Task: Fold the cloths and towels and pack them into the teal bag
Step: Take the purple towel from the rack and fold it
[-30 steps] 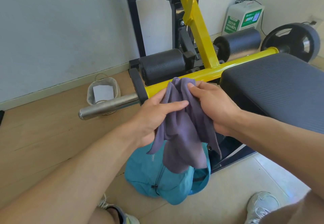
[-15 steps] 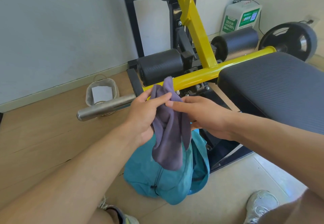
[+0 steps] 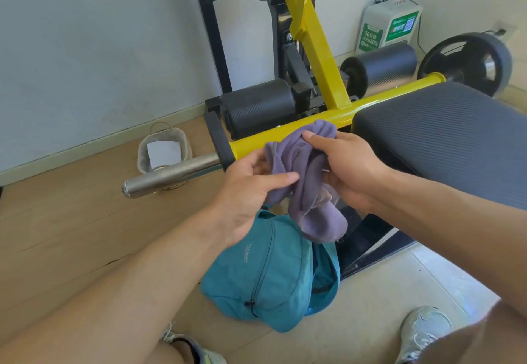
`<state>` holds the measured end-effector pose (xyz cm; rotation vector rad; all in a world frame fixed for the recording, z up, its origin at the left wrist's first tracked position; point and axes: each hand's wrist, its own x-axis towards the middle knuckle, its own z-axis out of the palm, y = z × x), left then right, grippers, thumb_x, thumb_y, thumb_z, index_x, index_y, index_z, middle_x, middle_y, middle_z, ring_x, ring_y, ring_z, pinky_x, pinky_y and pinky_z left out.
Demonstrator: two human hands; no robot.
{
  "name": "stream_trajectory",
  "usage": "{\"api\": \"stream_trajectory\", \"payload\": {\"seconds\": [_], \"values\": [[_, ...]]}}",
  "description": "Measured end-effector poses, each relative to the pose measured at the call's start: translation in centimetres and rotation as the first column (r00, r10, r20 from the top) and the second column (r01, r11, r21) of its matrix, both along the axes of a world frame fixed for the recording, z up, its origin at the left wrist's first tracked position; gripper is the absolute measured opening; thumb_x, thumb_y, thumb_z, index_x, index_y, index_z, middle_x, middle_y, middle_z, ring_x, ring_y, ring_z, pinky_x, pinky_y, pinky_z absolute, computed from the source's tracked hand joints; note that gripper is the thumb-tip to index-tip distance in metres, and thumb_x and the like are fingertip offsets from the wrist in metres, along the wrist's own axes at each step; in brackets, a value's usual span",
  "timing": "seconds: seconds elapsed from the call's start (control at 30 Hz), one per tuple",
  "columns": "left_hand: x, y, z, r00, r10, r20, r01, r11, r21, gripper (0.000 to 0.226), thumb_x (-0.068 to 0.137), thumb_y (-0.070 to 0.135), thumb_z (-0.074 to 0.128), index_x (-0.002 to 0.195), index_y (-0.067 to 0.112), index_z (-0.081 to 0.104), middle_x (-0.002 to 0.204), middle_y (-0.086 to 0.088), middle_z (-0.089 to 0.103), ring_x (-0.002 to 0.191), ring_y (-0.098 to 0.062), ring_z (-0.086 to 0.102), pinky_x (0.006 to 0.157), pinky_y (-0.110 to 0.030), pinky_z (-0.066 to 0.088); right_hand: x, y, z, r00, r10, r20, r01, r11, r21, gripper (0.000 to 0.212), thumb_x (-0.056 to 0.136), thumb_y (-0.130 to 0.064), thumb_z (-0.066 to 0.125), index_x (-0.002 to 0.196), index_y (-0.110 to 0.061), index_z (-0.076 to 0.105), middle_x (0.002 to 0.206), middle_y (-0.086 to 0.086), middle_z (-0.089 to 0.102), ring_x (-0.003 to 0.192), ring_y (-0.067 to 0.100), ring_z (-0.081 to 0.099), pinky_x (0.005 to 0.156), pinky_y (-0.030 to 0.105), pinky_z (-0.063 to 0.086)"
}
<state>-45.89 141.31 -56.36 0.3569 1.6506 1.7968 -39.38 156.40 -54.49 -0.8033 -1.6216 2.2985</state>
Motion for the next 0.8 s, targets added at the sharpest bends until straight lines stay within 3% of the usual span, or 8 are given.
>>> {"api": "stream_trajectory", "payload": {"seconds": [0.07, 0.17, 0.27, 0.3, 0.4, 0.53, 0.63, 0.8], "values": [[-0.1, 0.0, -0.1, 0.996, 0.076, -0.045, -0.075, 0.997, 0.035, 0.043, 0.083, -0.006, 0.074, 0.120, 0.016, 0.069, 0.117, -0.011, 0.074, 0.119, -0.030, 0.067, 0.107, -0.046, 0.050, 0.0, -0.1, 0.1, 0.998, 0.070, -0.003, -0.070, 0.996, 0.059, 0.022, 0.101, -0.011, 0.057, 0.120, -0.009, 0.067, 0.104, 0.013, 0.077, 0.095, 0.025, 0.074, 0.078, 0.033, 0.063], [-0.9, 0.0, -0.3, 0.985, 0.142, -0.099, -0.139, 0.989, 0.044, 0.040, 0.088, -0.004, 0.070, 0.122, 0.018, 0.069, 0.116, -0.009, 0.075, 0.118, -0.027, 0.067, 0.107, -0.045, 0.050, 0.0, -0.4, 0.0, 0.988, 0.150, -0.041, -0.149, 0.988, 0.032, 0.052, 0.094, 0.008, 0.048, 0.141, -0.016, 0.053, 0.119, 0.025, 0.070, 0.109, 0.032, 0.071, 0.100, 0.044, 0.055], [-1.5, -0.2, -0.3, 0.970, 0.203, -0.134, -0.198, 0.979, 0.050, 0.038, 0.090, 0.002, 0.070, 0.125, 0.018, 0.068, 0.116, -0.004, 0.076, 0.116, -0.022, 0.069, 0.106, -0.042, 0.051, 0.2, -0.5, -0.2, 0.967, 0.208, -0.150, -0.209, 0.978, 0.009, 0.068, 0.090, 0.021, 0.037, 0.146, -0.016, 0.041, 0.124, 0.029, 0.066, 0.119, 0.040, 0.064, 0.106, 0.049, 0.050], [-1.7, -0.3, -0.2, 0.965, 0.227, -0.134, -0.222, 0.974, 0.055, 0.038, 0.090, 0.003, 0.070, 0.125, 0.017, 0.068, 0.116, -0.003, 0.076, 0.114, -0.020, 0.070, 0.104, -0.040, 0.052, 0.4, -0.6, -0.2, 0.944, 0.271, -0.189, -0.266, 0.963, 0.050, 0.065, 0.090, 0.025, 0.037, 0.144, -0.012, 0.042, 0.124, 0.025, 0.068, 0.119, 0.039, 0.065, 0.105, 0.047, 0.051], [-2.1, -0.4, 0.1, 0.946, 0.309, -0.098, -0.302, 0.950, 0.080, 0.032, 0.089, 0.004, 0.072, 0.120, 0.012, 0.068, 0.108, -0.005, 0.078, 0.105, -0.019, 0.074, 0.097, -0.038, 0.056, 1.0, -0.9, -0.3, 0.871, 0.449, -0.196, -0.352, 0.852, 0.388, 0.054, 0.088, 0.029, 0.048, 0.133, -0.001, 0.047, 0.127, 0.015, 0.067, 0.114, 0.027, 0.069, 0.094, 0.035, 0.058], [-2.0, -0.4, 0.1, 0.932, 0.363, 0.009, -0.362, 0.928, 0.082, 0.041, 0.082, 0.010, 0.081, 0.119, 0.003, 0.064, 0.103, -0.015, 0.077, 0.100, -0.030, 0.075, 0.096, -0.045, 0.058, 1.1, -1.5, -0.7, 0.890, 0.424, -0.164, -0.265, 0.776, 0.572, 0.037, 0.085, 0.014, 0.070, 0.116, -0.003, 0.061, 0.113, 0.008, 0.072, 0.103, 0.017, 0.073, 0.090, 0.034, 0.060], [-1.7, -0.3, 0.4, 0.934, 0.357, 0.022, -0.357, 0.931, 0.078, 0.025, 0.087, 0.007, 0.075, 0.112, 0.008, 0.071, 0.106, -0.017, 0.077, 0.103, -0.032, 0.074, 0.093, -0.043, 0.059, 1.0, -1.4, -0.7, 0.945, 0.308, -0.113, -0.129, 0.664, 0.737, 0.015, 0.085, -0.012, 0.079, 0.097, -0.016, 0.072, 0.092, -0.005, 0.075, 0.089, 0.010, 0.073, 0.084, 0.030, 0.060], [-1.7, -0.6, 0.7, 0.941, 0.339, -0.020, -0.337, 0.939, 0.065, 0.017, 0.092, 0.015, 0.071, 0.108, 0.016, 0.078, 0.108, -0.007, 0.078, 0.111, -0.026, 0.071, 0.105, -0.046, 0.052, 0.7, -1.0, -0.6, 0.976, 0.214, 0.041, -0.130, 0.423, 0.897, 0.015, 0.092, -0.039, 0.070, 0.089, -0.025, 0.073, 0.098, -0.010, 0.062, 0.093, 0.003, 0.059, 0.075, 0.006, 0.041]]}}
